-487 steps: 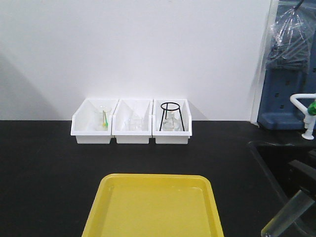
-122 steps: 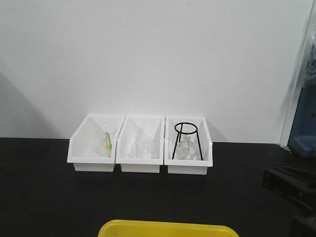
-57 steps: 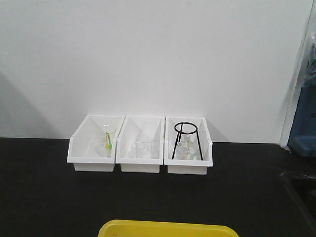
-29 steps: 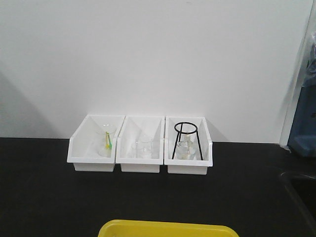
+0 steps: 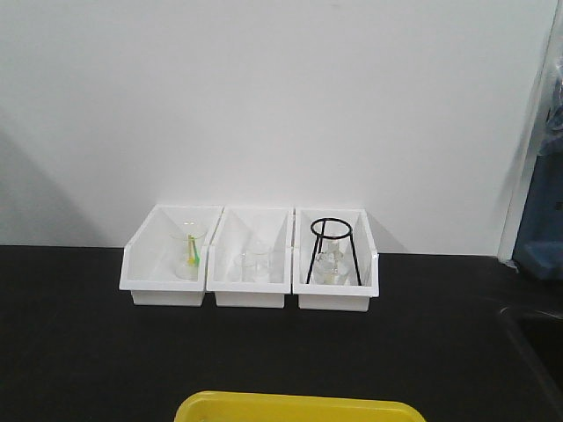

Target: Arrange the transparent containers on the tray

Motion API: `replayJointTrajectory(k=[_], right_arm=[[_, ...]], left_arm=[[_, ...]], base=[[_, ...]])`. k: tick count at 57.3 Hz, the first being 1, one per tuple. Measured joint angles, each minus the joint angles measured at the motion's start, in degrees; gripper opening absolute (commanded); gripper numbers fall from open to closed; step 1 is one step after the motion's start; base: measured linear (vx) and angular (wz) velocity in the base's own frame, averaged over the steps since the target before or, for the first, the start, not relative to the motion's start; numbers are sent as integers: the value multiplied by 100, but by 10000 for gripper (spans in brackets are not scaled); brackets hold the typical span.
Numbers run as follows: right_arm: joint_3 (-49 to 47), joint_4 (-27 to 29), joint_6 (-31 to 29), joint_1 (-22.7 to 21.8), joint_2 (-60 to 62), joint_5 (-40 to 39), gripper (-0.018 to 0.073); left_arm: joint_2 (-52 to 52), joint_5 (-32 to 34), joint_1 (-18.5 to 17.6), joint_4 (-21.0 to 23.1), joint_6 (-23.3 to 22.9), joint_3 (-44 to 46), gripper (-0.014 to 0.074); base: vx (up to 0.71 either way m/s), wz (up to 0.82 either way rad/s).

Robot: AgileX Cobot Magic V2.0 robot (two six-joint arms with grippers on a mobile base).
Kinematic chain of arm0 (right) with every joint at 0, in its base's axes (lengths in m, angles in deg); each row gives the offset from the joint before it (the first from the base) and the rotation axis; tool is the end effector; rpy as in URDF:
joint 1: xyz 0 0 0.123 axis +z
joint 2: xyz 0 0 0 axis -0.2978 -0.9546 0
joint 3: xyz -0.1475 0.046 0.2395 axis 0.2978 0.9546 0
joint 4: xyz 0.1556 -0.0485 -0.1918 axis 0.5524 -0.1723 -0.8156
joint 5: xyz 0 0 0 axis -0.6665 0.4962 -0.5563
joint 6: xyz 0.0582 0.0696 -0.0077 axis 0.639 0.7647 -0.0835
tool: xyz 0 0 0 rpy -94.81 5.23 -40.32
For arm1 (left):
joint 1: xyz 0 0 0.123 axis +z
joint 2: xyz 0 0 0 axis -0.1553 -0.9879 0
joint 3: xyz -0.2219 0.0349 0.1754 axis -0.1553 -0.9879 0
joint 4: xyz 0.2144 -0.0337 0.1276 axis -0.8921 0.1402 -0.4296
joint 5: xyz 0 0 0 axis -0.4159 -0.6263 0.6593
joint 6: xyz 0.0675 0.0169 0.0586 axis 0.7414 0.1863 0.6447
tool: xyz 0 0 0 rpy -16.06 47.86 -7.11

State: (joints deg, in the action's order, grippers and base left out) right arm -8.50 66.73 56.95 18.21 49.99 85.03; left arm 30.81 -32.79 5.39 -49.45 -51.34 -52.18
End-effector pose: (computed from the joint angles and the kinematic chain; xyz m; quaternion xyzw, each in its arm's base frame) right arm 0.0561 -0.0015 0.1847 -0.0039 0.7541 -0.0105 0.6566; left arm 0.0565 -0.0028 0.1911 -0.0005 0.7344 -0.0379 0.6776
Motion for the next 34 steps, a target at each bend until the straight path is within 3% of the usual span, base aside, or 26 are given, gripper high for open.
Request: replayJointTrajectory(k=[34], right_arm=[[0, 5, 0, 0, 0, 0, -11]], left_arm=[[0, 0, 0, 0, 0, 0, -8]], base=[[0, 0]])
